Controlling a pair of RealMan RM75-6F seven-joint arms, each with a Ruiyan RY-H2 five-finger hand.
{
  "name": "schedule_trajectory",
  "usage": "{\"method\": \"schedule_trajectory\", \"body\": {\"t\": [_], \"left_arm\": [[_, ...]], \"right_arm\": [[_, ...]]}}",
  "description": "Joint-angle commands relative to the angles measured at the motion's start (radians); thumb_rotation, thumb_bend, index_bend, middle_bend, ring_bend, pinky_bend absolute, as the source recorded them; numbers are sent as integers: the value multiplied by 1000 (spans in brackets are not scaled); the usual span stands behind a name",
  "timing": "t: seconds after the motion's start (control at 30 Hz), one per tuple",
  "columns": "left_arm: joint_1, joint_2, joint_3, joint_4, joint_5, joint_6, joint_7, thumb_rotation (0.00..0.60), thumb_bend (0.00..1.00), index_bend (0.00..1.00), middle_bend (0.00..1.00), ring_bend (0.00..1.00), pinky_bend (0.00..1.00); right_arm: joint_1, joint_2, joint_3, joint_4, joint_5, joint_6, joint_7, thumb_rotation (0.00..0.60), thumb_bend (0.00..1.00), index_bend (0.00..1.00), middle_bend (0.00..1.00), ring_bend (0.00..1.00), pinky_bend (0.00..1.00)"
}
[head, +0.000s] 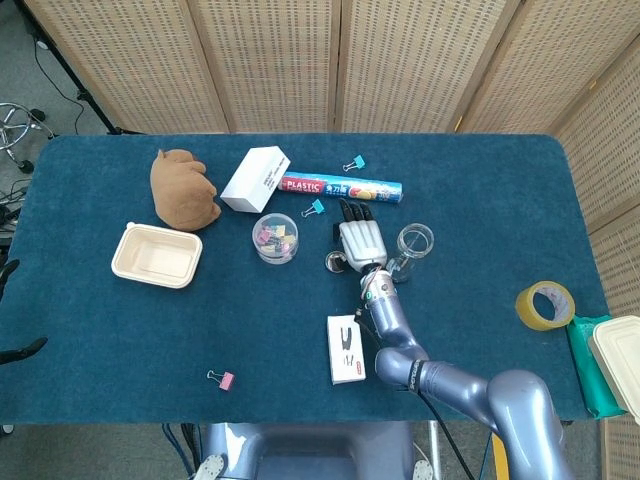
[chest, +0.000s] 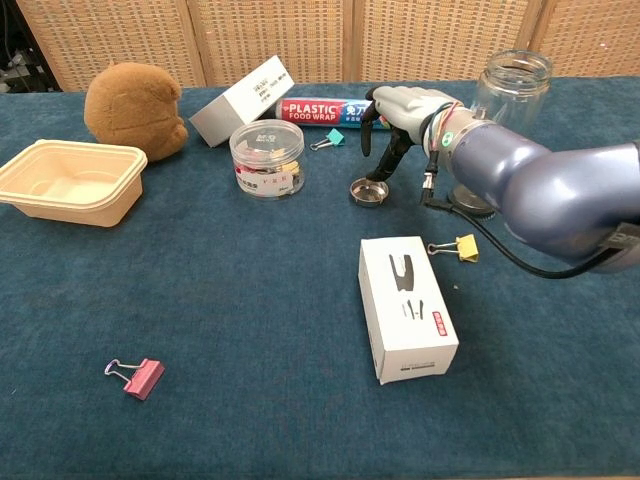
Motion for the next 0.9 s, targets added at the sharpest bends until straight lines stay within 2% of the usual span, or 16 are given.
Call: {"method": "schedule_trajectory", "body": {"t": [0.03,0.53,0.73,0.9], "left_arm": [[-4,1,3,0,0,-11,-4,600,0,0,0,0,0],[-11,1,4,-4,-5,-23,4,600,0,0,0,0,0],[-9,6,1,-4,-9,-19,-14,600,0,0,0,0,0],[-5,15,-3,2,-17,-15,-42,600,0,0,0,0,0]], "right_arm": [[-2,-9,3,16,-12,-14,19,600,276,499,0,0,0],[-26,-24,-10,46,-69,-19,59,600,278,517,0,0,0],[-26,-35,-6,59,-84,-31,76,600,318,533,0,0,0],[-23,-45,0,78,-91,-39,82,600,430,549,0,0,0]]}}
